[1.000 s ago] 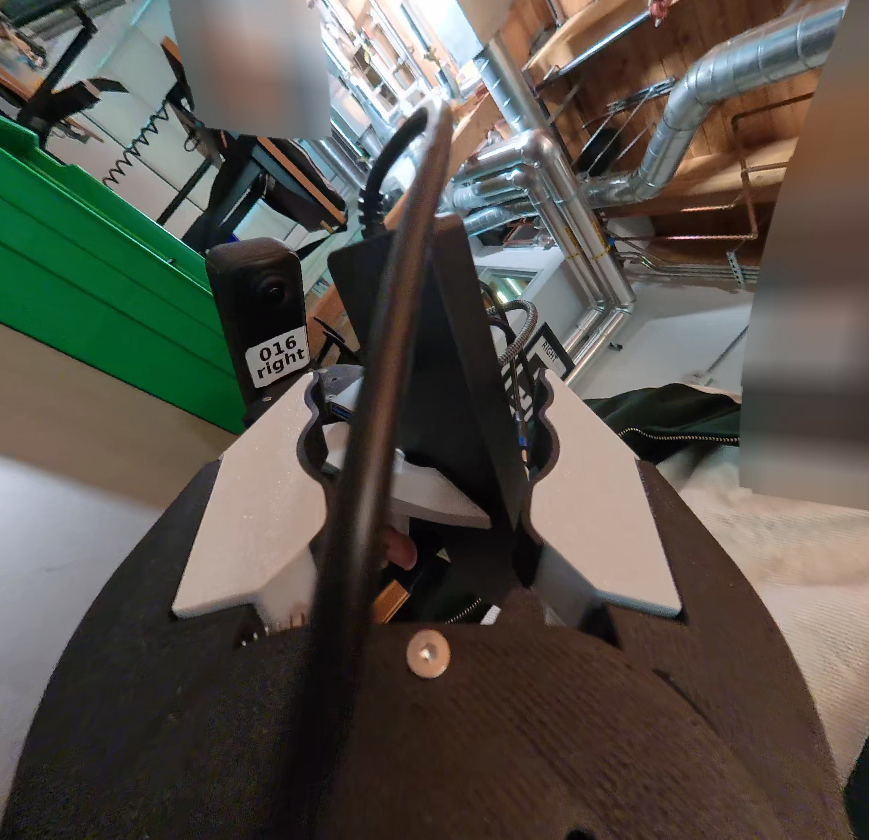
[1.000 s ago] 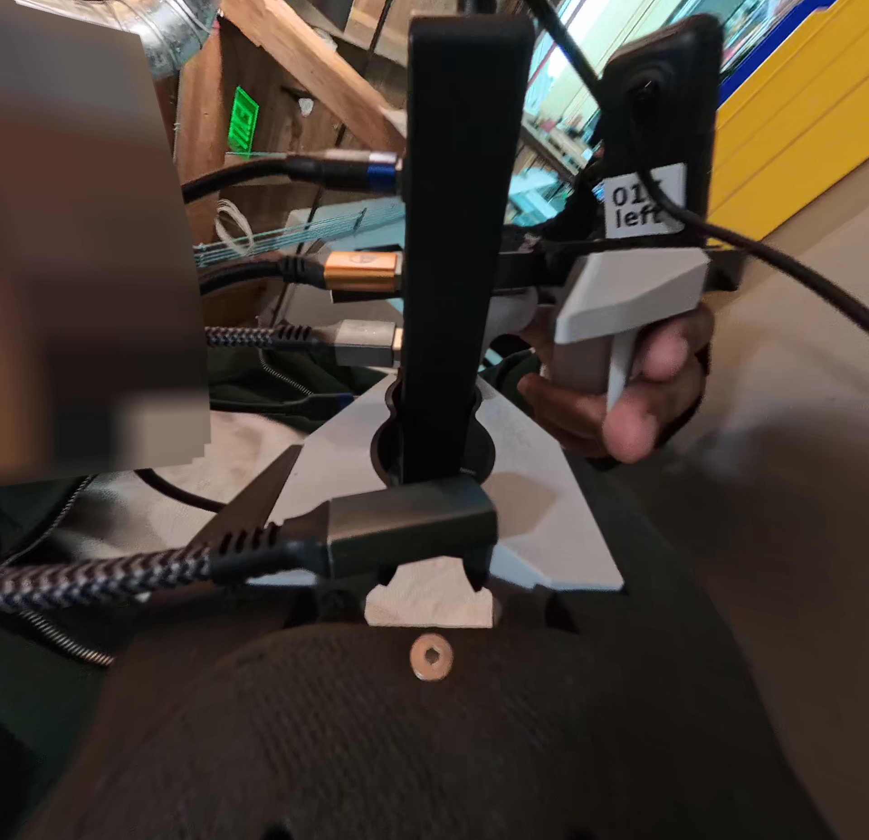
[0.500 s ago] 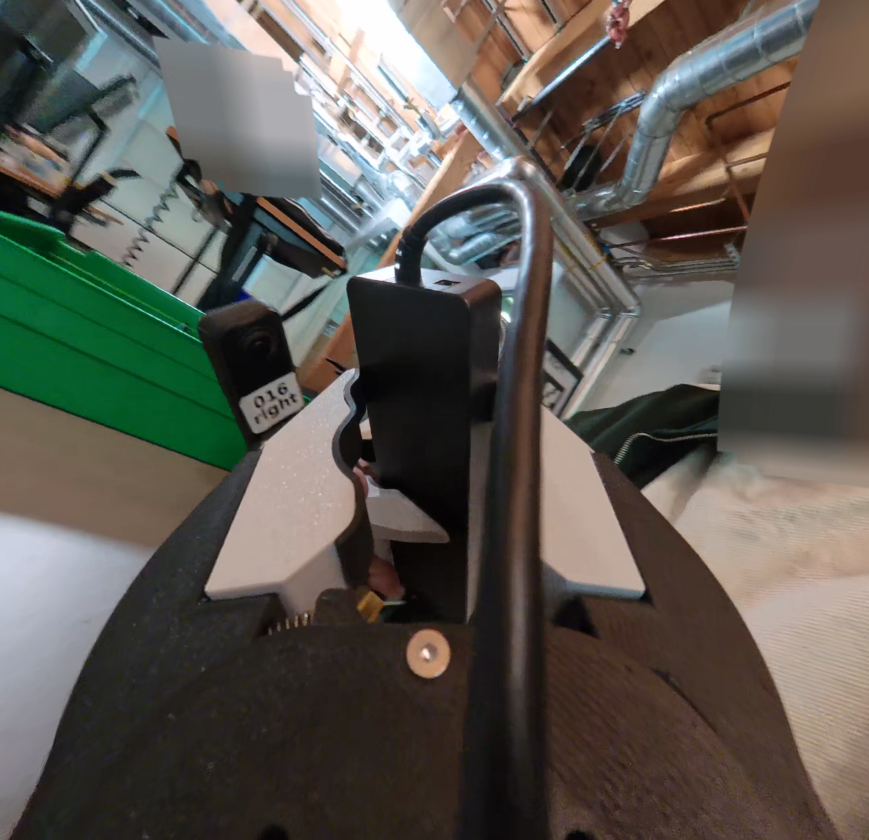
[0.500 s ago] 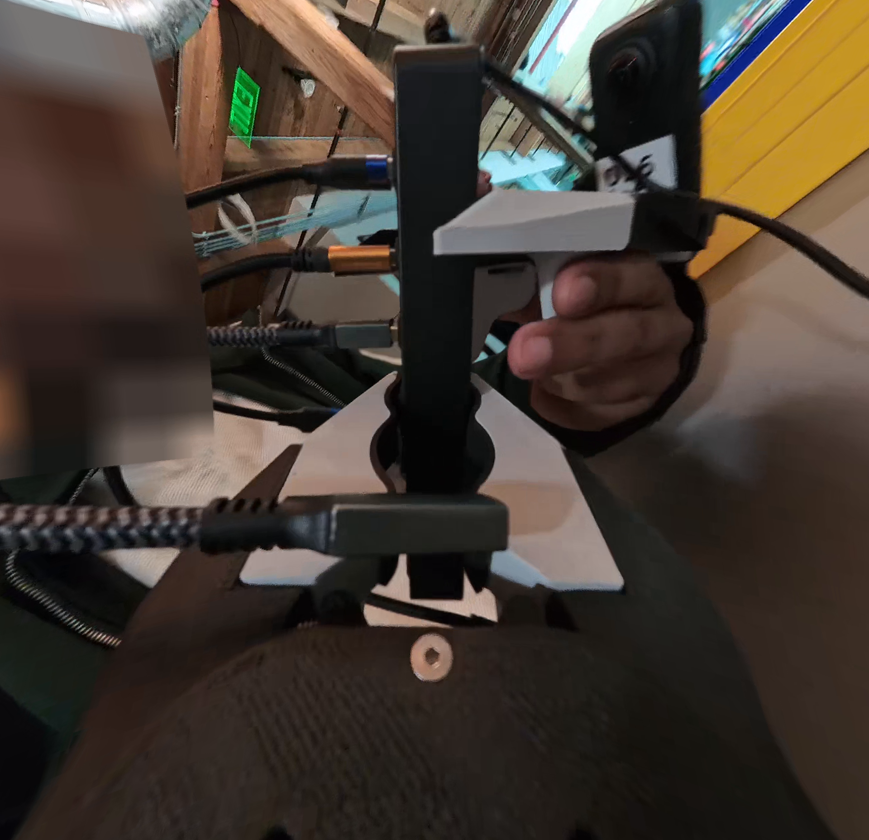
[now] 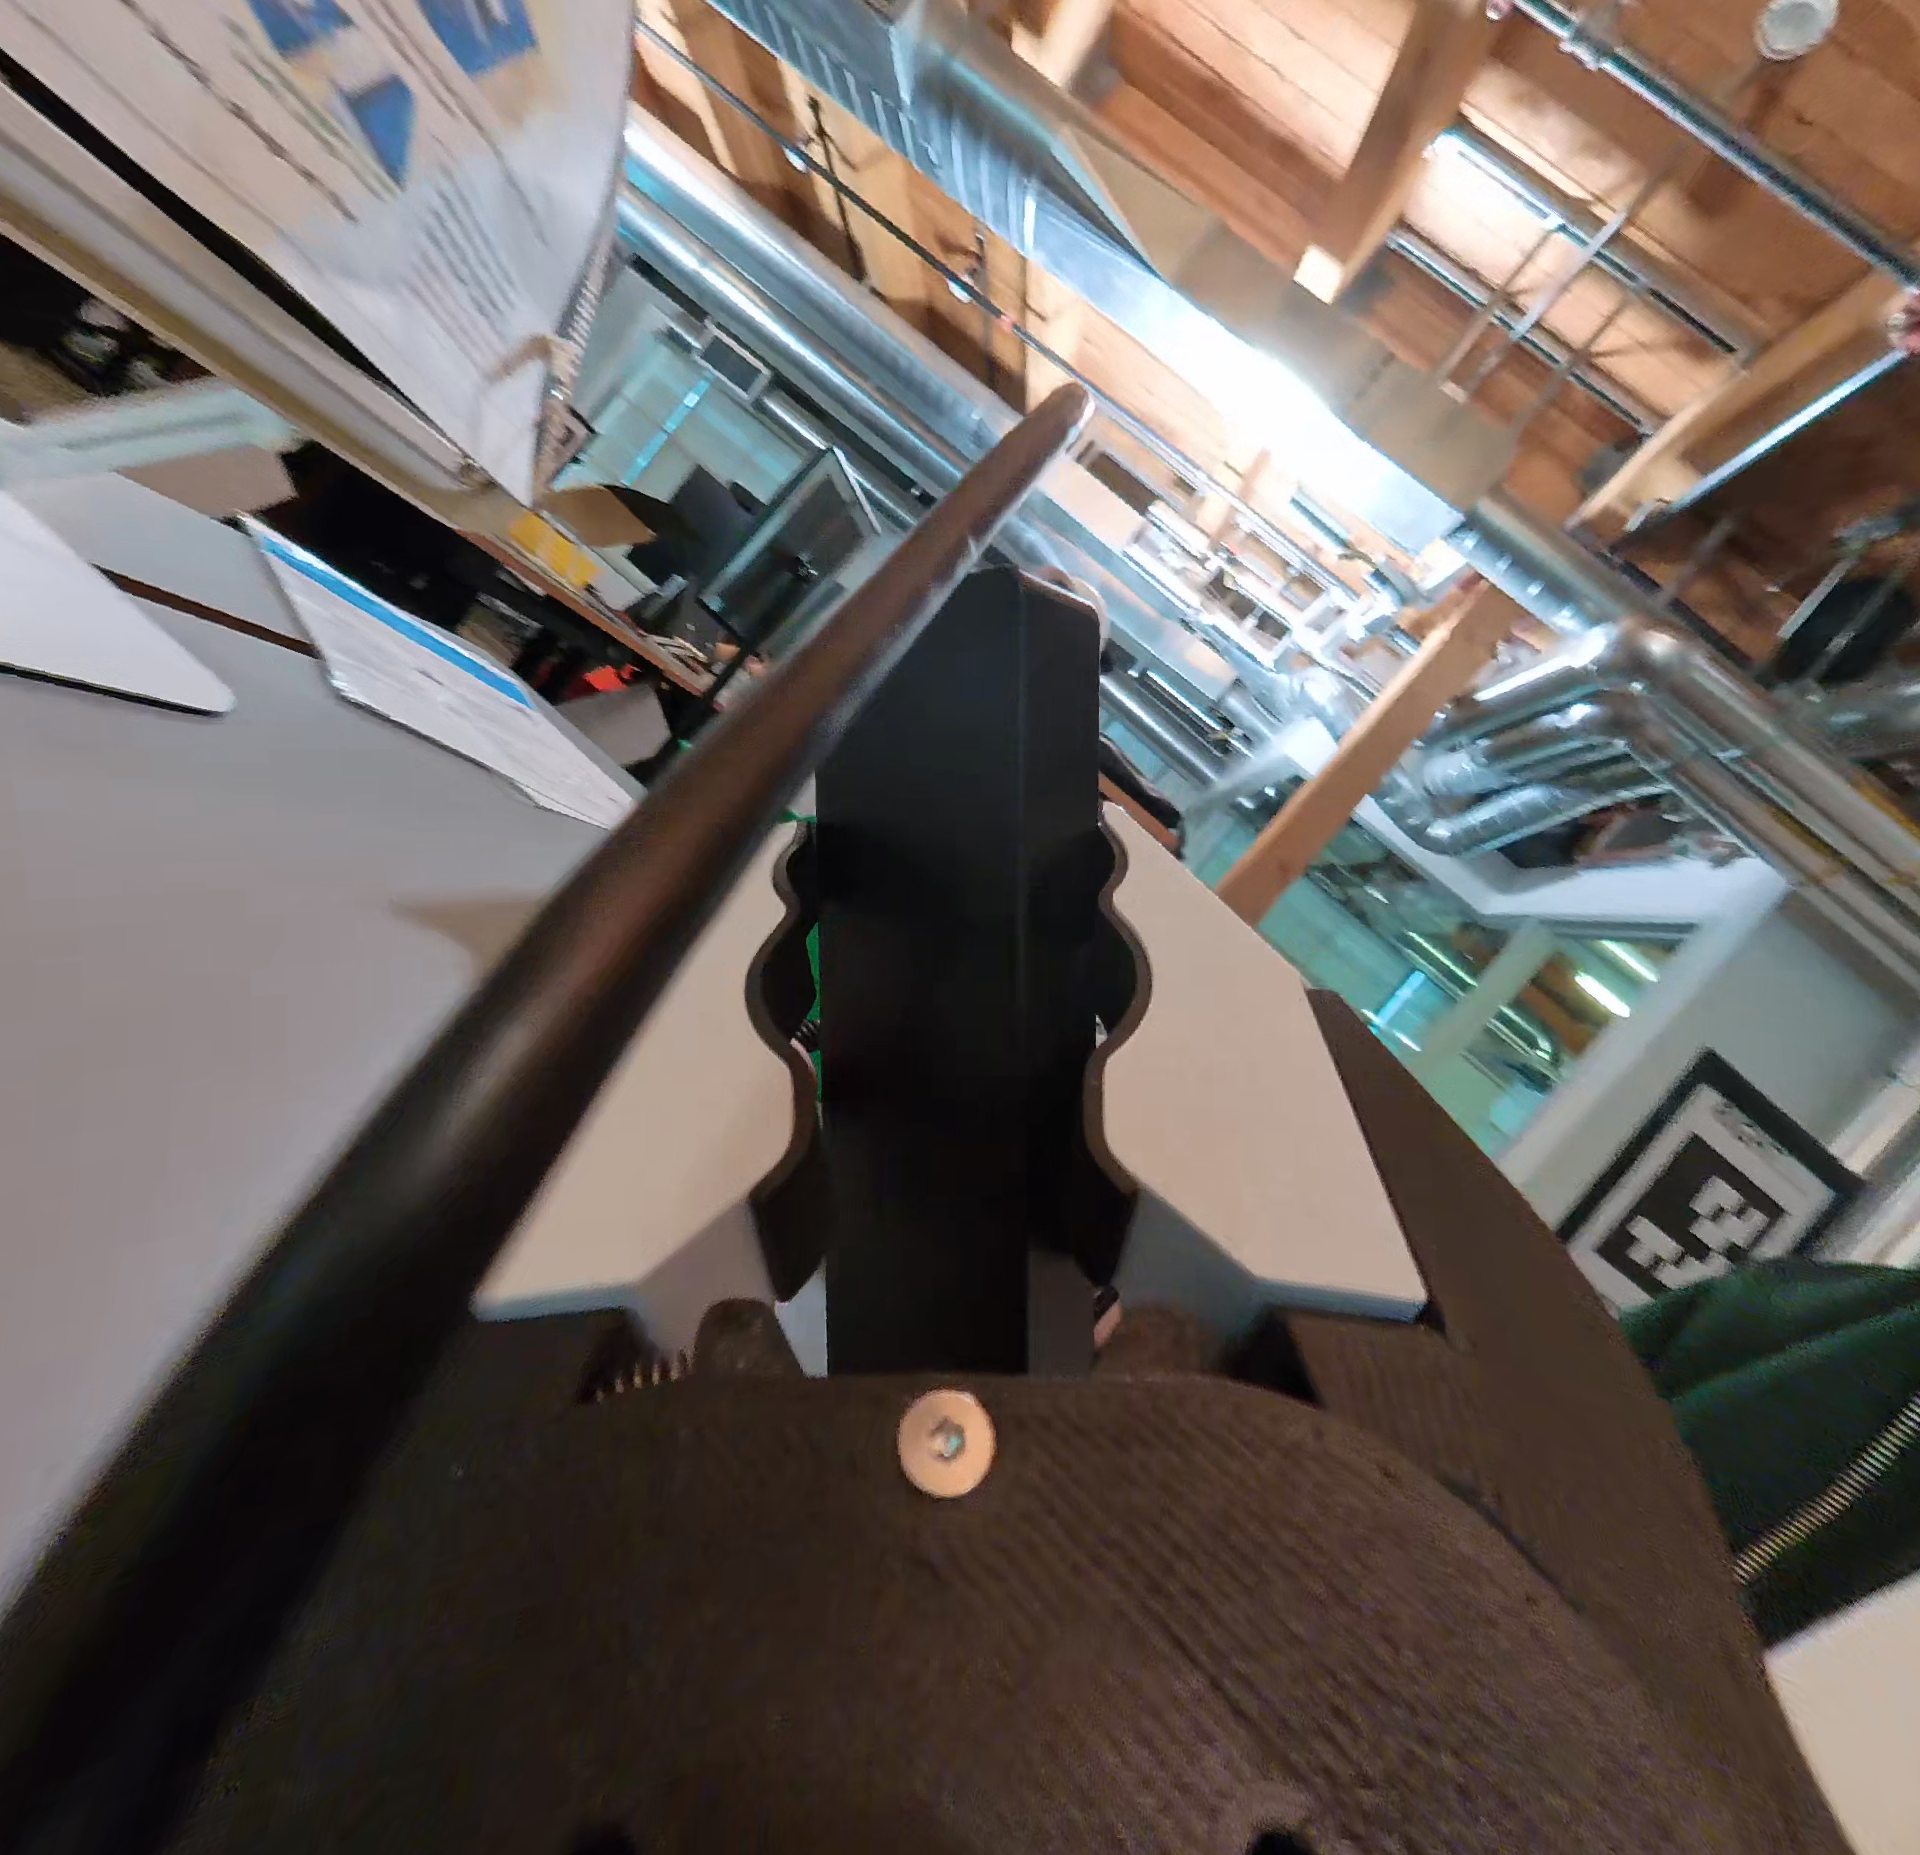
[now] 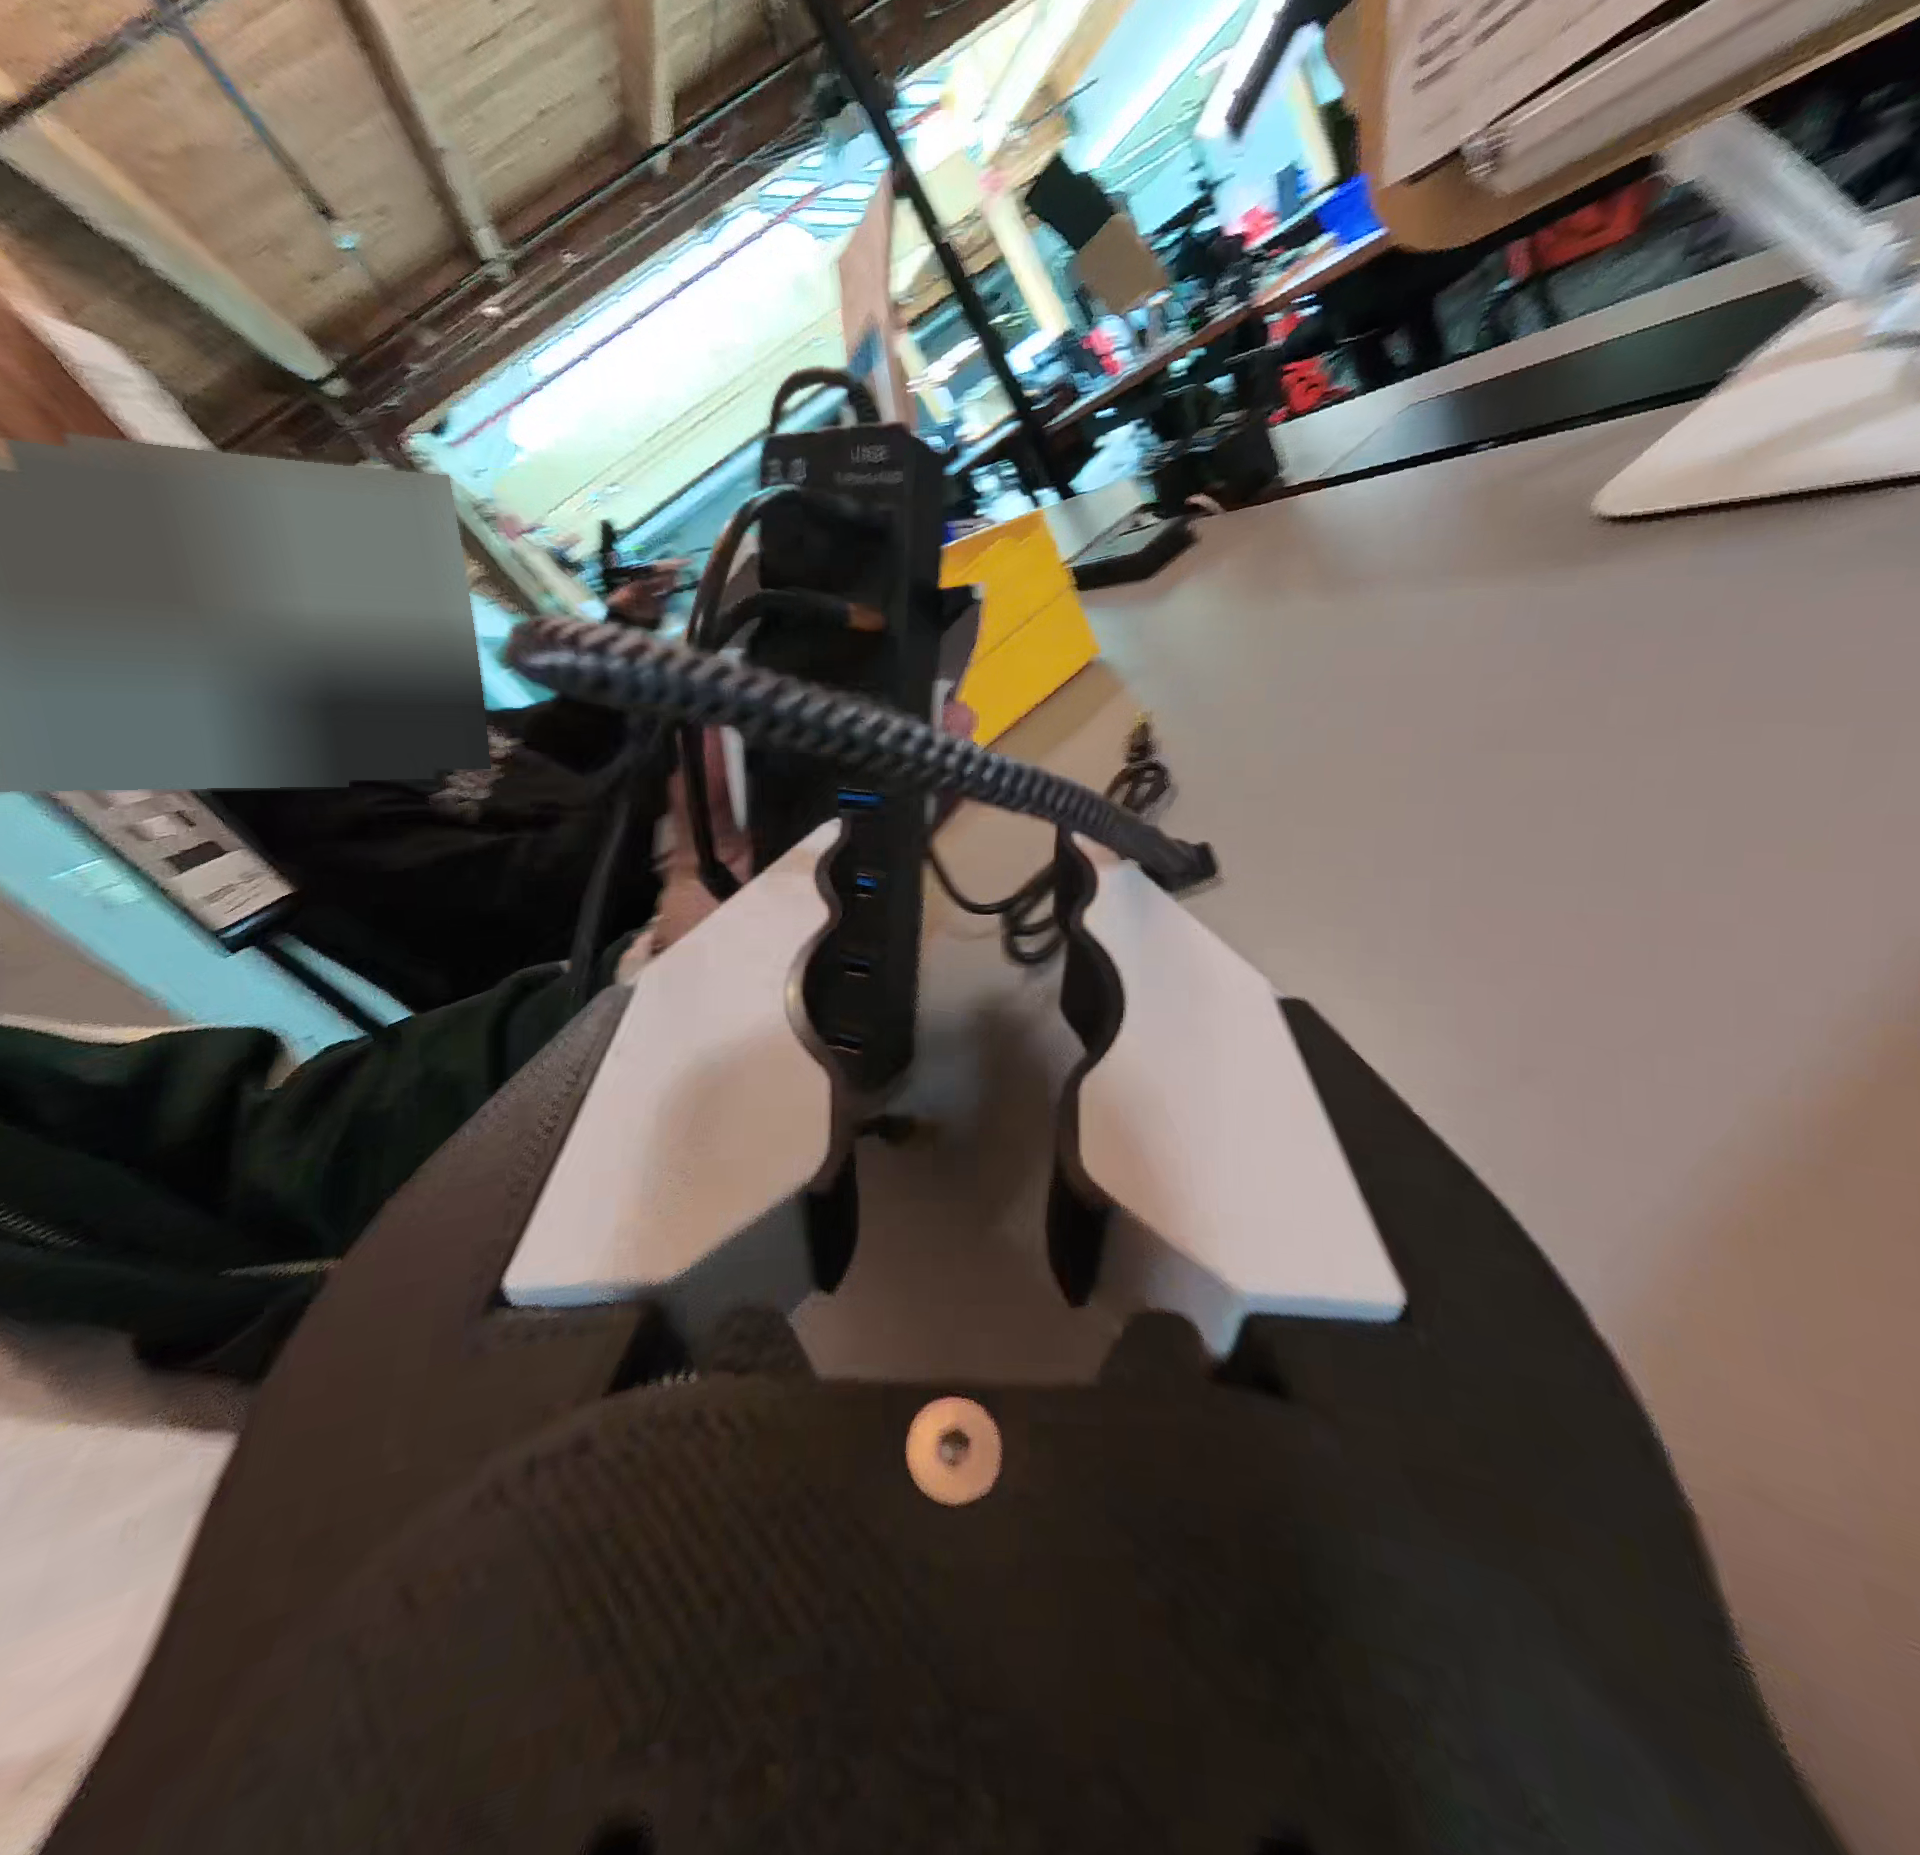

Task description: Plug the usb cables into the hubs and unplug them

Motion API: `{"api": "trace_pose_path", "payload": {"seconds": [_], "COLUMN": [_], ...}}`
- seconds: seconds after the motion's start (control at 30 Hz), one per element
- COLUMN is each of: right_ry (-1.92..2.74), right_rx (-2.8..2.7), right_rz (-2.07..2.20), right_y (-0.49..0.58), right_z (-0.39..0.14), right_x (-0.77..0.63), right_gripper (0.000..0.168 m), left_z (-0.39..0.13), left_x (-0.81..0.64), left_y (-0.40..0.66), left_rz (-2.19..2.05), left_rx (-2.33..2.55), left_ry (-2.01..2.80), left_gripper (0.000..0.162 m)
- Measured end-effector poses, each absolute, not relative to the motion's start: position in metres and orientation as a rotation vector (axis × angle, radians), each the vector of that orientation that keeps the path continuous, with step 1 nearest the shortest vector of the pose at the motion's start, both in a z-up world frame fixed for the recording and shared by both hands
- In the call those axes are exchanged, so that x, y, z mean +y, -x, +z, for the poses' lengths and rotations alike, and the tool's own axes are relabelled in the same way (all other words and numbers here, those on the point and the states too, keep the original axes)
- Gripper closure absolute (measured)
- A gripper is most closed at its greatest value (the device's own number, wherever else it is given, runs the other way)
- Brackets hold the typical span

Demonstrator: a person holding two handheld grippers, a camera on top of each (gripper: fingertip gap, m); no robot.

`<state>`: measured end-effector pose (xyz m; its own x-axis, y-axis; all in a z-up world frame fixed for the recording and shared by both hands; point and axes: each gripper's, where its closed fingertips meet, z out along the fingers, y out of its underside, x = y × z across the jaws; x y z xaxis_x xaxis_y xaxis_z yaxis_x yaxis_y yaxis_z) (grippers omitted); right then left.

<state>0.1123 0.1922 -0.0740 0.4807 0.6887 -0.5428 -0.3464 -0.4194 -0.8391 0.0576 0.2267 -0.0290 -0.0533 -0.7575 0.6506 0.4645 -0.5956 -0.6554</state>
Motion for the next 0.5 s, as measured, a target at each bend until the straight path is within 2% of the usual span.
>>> {"api": "trace_pose_path", "payload": {"seconds": [0.1,0.23,0.37,0.5], "right_ry": [1.679,1.528,1.431,1.406], "right_rx": [-0.145,-0.056,-0.415,-0.764], "right_rz": [0.943,0.712,0.443,0.087], "right_y": [-0.147,-0.187,-0.153,-0.117], "right_z": [-0.083,-0.055,-0.034,-0.057], "right_x": [0.212,0.214,0.194,0.184], "right_gripper": [0.132,0.133,0.133,0.134], "left_z": [-0.034,-0.046,-0.059,-0.069], "left_x": [0.24,0.252,0.245,0.233], "left_y": [-0.051,-0.048,-0.062,-0.079], "left_rz": [-1.667,-1.511,-1.448,-1.379], "left_rx": [0.285,0.277,0.388,0.513], "left_ry": [1.376,1.45,1.536,1.587], "left_gripper": [0.112,0.112,0.112,0.112]}}
